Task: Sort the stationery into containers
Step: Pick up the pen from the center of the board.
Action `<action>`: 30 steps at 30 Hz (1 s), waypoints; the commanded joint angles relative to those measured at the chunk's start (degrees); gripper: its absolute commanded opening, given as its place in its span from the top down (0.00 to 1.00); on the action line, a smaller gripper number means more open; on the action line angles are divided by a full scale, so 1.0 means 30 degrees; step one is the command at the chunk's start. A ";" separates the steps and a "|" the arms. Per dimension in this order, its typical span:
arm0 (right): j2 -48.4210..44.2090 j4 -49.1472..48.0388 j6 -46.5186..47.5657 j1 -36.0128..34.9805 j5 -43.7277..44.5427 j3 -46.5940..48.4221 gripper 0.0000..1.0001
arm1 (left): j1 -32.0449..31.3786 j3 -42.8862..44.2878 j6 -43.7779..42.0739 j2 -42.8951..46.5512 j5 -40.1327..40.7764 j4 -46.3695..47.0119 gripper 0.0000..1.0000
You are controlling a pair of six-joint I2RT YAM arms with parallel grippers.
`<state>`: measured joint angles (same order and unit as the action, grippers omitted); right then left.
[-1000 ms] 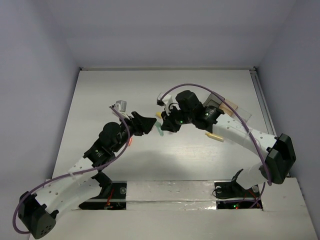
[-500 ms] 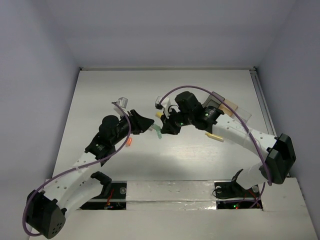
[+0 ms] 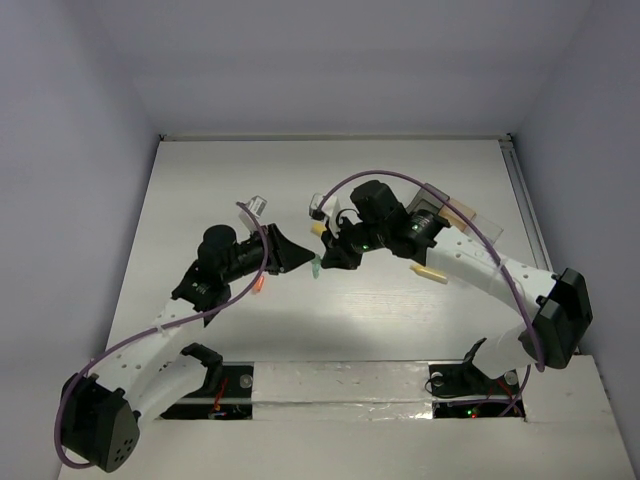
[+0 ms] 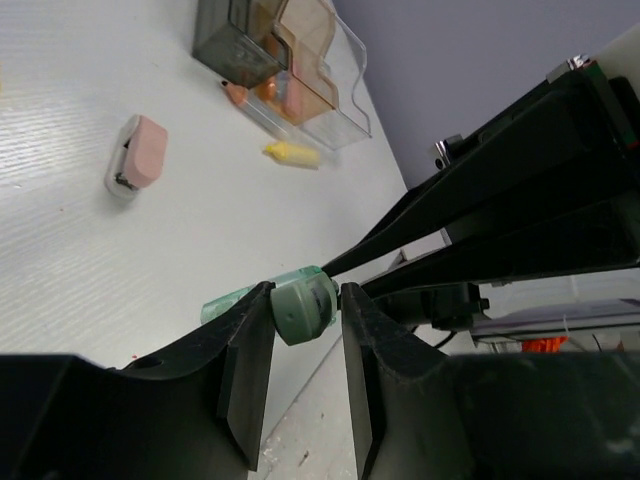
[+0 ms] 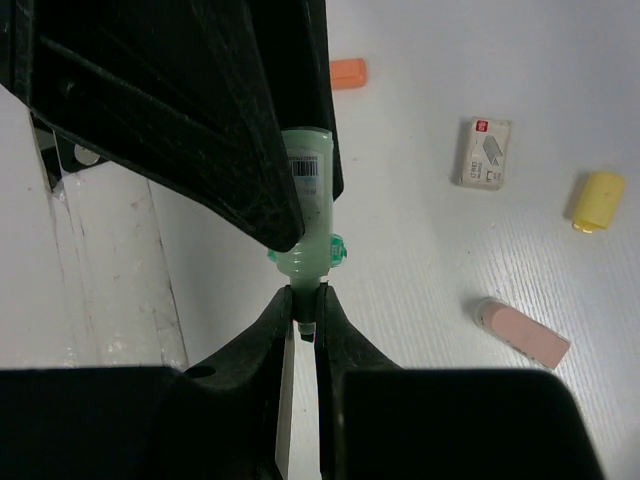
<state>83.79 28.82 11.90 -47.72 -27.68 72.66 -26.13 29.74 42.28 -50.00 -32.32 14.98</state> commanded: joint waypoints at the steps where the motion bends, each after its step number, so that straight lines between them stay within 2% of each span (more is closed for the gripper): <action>1: -0.0478 0.0032 0.0427 -0.0176 -0.0411 0.1003 1.00 | 0.0185 0.0489 0.0144 -0.0208 -0.2087 0.1216 0.72; 5: -0.0566 0.0237 0.0573 -0.0176 -0.0470 0.1033 1.00 | 0.0622 0.0254 0.0407 -0.0180 -0.2733 0.1421 0.78; 9: -0.0566 0.0559 0.0749 -0.0352 -0.0353 0.0974 1.00 | 0.0974 0.0107 0.0788 -0.0209 -0.3552 0.2006 0.79; 17: -0.0654 0.0970 0.0984 -0.0527 0.0028 0.0711 1.00 | 0.1562 -0.0067 0.1198 -0.0502 -0.4666 0.2534 0.72; 22: -0.0683 0.1028 0.1043 -0.0703 0.0116 0.0623 1.00 | 0.1913 -0.0068 0.1199 -0.0561 -0.4873 0.2507 0.72; 30: -0.0654 0.1087 0.1101 -0.0703 0.0145 0.0652 1.00 | 0.1913 0.0049 0.0730 -0.0590 -0.4755 0.2038 0.80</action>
<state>83.50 31.09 14.26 -49.21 -27.46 73.34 -20.75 29.61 45.36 -52.01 -44.99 18.04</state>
